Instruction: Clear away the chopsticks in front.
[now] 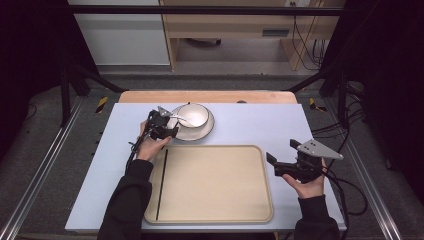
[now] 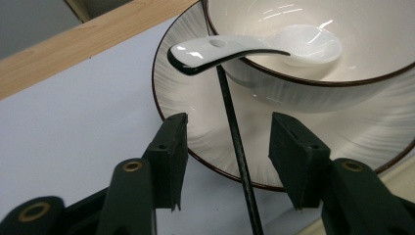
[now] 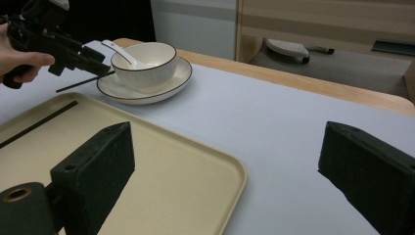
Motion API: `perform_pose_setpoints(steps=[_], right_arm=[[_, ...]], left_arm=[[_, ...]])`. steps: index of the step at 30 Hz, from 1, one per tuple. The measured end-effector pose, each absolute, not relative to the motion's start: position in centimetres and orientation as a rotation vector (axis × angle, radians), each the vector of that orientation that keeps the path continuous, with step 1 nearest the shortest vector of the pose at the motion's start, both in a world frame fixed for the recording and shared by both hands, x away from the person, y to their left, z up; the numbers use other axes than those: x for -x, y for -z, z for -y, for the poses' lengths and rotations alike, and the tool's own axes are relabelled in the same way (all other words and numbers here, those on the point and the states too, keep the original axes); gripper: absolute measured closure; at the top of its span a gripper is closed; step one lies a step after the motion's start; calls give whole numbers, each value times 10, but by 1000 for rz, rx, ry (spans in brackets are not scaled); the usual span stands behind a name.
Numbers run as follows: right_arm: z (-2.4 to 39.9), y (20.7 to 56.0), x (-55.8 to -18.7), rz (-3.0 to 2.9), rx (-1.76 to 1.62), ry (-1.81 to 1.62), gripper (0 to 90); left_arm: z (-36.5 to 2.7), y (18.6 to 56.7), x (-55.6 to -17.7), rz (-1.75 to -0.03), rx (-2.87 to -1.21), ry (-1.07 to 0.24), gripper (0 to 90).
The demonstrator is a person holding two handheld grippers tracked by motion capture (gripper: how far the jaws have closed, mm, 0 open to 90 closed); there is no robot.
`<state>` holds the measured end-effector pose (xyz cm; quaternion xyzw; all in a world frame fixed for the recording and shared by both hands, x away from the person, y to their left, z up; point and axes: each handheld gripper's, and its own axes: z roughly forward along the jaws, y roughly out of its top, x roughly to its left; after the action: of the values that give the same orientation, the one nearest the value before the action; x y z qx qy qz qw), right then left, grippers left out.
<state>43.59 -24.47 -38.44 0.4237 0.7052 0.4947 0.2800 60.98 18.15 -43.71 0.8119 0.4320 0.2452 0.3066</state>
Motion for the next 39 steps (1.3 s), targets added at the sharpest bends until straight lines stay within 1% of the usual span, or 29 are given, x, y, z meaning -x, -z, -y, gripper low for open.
perform_pose_setpoints(steps=[9,16,24,33,39], right_arm=[[244,386,-437,-1899,-1136,-1319,66],[245,385,-437,-1897,-1133,-1321,66],[245,385,-436,-1895,-1135,-1323,66],[245,385,-436,-1897,-1132,-1324,66],[245,385,-436,-1897,-1131,-1323,66]], left_arm=[[-176,443,-619,-1143,-2151,-628,633],[-174,450,-624,-1167,-2159,-584,701],[-175,452,-625,-1217,-2138,-577,801],[-177,452,-625,-1260,-2121,-590,848],[-179,451,-622,-1267,-2099,-591,852]])
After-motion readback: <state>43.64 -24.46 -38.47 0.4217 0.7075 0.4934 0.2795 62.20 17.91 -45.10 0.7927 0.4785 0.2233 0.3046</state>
